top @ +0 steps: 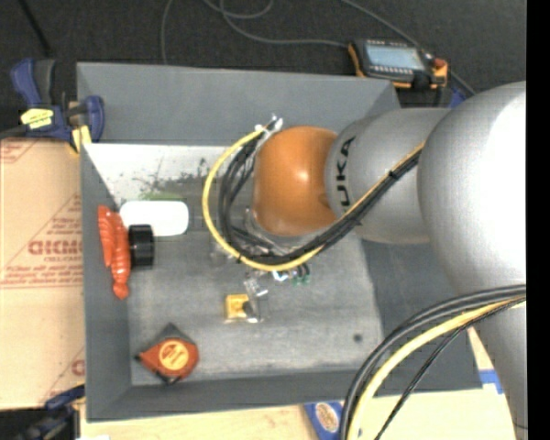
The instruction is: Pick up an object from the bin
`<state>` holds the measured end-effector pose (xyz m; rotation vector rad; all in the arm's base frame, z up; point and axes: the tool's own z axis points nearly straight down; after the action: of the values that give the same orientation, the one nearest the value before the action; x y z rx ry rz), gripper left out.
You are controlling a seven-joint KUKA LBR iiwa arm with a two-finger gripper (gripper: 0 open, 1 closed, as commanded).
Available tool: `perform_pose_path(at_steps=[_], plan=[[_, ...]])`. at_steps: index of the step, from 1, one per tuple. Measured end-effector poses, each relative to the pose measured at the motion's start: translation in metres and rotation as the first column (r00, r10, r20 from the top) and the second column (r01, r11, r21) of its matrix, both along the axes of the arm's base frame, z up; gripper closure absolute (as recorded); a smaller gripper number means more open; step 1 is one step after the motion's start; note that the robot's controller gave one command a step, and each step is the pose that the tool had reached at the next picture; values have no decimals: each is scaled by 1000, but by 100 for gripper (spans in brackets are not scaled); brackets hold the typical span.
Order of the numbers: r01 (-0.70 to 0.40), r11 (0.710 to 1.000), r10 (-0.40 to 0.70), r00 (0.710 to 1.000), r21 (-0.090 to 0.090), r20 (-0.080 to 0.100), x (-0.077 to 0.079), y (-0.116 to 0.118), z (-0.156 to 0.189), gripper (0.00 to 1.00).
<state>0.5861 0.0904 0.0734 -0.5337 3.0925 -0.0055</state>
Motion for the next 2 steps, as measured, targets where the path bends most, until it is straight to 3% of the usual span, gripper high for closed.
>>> perform_pose_path(at_steps=[1, 2], plan=[[94, 996, -94, 995, 5, 8, 39, -97, 2, 100], [94, 996, -94, 996, 4, 9, 39, -97, 2, 100]])
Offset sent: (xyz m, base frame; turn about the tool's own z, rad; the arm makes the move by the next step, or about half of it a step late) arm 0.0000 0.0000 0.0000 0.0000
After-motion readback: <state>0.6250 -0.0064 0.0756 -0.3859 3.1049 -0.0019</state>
